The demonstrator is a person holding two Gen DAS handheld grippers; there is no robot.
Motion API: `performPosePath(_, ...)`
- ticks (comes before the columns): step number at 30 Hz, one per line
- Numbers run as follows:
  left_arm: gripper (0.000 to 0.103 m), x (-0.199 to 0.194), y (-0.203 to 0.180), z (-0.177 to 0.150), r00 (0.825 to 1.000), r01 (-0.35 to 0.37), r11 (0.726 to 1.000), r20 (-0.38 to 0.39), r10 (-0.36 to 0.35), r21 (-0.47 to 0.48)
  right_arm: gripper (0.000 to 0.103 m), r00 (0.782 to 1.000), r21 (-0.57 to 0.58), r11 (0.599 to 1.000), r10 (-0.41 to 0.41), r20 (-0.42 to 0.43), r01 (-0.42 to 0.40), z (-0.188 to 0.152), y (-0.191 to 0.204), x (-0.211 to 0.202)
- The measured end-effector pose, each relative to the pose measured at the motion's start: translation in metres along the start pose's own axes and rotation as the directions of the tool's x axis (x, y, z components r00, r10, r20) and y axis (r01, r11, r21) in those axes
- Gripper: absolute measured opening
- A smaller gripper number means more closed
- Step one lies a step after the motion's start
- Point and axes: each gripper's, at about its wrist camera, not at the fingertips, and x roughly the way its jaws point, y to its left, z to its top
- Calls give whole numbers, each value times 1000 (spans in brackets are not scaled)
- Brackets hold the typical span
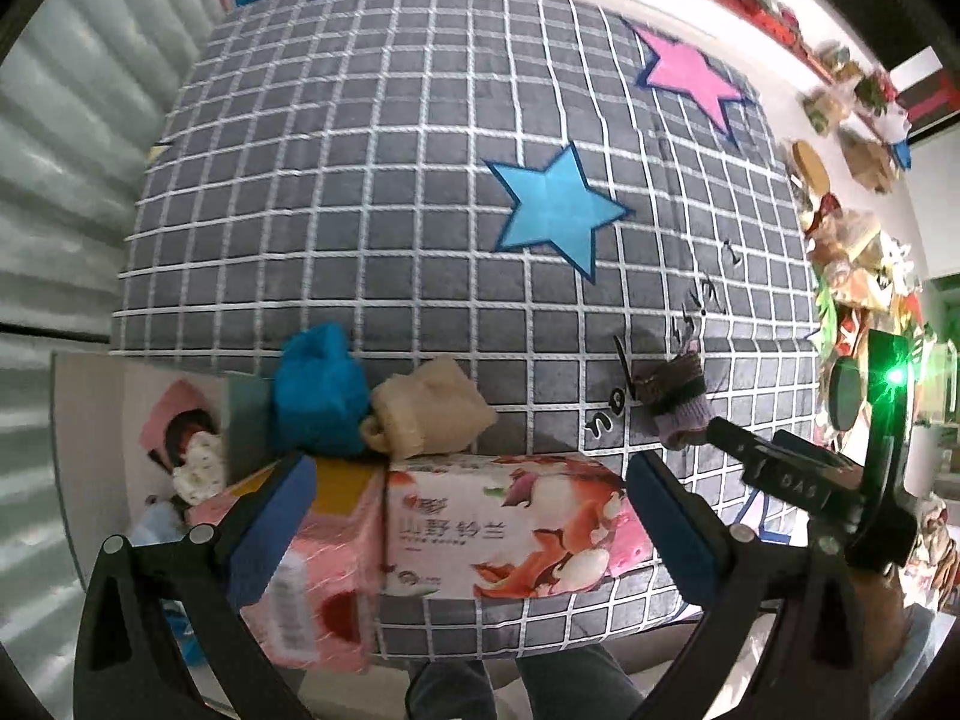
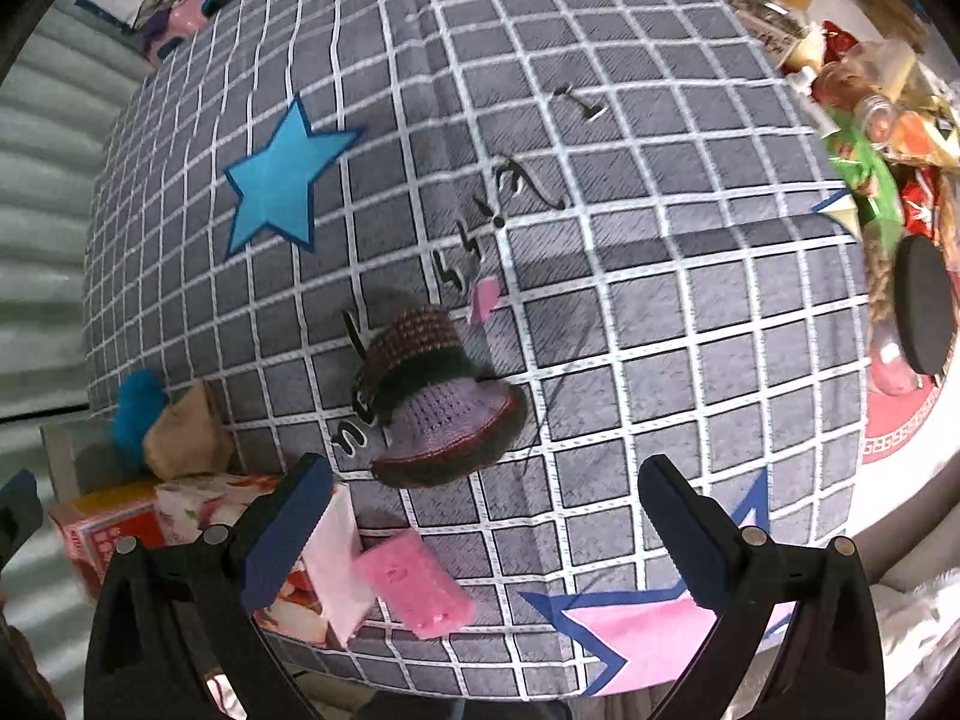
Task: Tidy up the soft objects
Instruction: 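Move both tools back toward the remaining items on the bed, then grasp the blue plastic bag with the left tool while the right tool grasps the crocheted hat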
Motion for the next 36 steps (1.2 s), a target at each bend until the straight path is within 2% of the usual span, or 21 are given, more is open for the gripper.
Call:
performPosePath(4,103,9,-1,15,1000,-20,1000,-16,20,-10,103,1000,-33,999,12,-22,-12,4,10,19)
performPosePath(9,103,8,21,42,995,-93,995,-24,93,-32,103,999,-67,998,19,-37,-22,13,22,40)
performPosePath(13,103,13,33,51,991,-117,992,-65,115,-35,103,999,-100,995,9,-41,-13,19,31,50)
performPosePath(20,103,48,6,43,982,-125,992,-142,128,29,103,999,-152,988,-31,-43,25,21,47,67)
performPosePath(21,103,54,2,43,979,-130,991,-153,134,35,100,998,-158,987,-39,-39,32,21,50,69)
performPosePath(22,103,59,-1,42,977,-133,990,-161,138,38,93,999,-161,986,-39,-36,33,20,52,69)
performPosePath(26,103,71,-10,41,972,-137,989,-184,144,53,84,998,-163,986,-43,-35,37,19,58,72)
performPosePath(27,103,73,-11,41,971,-138,989,-189,146,58,72,998,-163,986,-51,-33,45,20,63,76)
performPosePath(29,103,77,-14,39,968,-142,987,-198,154,74,69,999,-160,986,-41,-28,36,19,59,75)
performPosePath(30,103,81,-16,38,965,-148,985,-205,162,84,63,999,-159,987,-28,-32,23,20,56,74)
performPosePath(33,103,92,-21,35,956,-161,982,-230,180,101,57,999,-159,987,-6,-33,1,21,48,71)
performPosePath(36,103,99,-32,29,955,-125,985,-254,151,117,52,999,-146,989,20,-36,-25,21,41,65)
